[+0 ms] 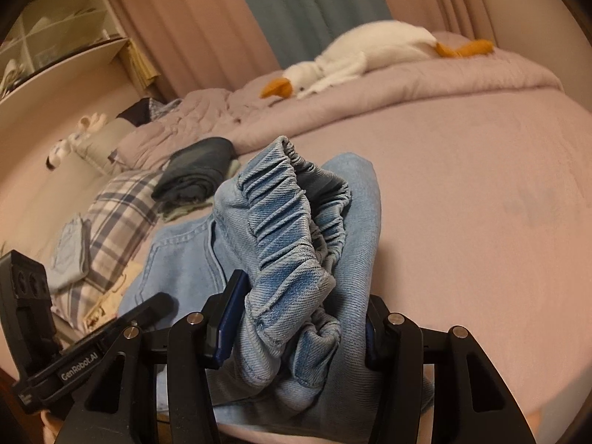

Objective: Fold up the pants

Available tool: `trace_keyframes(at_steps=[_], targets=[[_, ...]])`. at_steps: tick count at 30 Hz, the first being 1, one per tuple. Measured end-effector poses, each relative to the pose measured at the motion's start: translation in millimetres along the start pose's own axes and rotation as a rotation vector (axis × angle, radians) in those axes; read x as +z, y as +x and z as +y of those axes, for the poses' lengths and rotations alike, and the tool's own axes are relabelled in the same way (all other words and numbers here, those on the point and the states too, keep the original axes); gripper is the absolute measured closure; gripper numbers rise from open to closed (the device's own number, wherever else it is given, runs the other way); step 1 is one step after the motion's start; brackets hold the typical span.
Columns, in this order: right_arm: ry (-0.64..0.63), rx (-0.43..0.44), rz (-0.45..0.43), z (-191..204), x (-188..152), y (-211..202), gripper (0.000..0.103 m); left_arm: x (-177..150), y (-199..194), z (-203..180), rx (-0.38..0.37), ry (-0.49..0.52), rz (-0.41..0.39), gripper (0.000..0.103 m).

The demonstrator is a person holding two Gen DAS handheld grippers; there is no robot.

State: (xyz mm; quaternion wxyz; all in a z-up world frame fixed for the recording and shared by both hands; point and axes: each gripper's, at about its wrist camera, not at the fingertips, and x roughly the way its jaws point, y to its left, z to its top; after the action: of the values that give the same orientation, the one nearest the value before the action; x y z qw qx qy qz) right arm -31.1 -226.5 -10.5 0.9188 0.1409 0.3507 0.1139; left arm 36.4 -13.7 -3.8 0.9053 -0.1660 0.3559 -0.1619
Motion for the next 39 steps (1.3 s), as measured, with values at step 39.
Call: trace_keyframes(at_steps=[39], targets=[[0.109,-0.109,0.133,-51,10,83,0.049,12,130,12,0.066,0.006,0.166,0.078]])
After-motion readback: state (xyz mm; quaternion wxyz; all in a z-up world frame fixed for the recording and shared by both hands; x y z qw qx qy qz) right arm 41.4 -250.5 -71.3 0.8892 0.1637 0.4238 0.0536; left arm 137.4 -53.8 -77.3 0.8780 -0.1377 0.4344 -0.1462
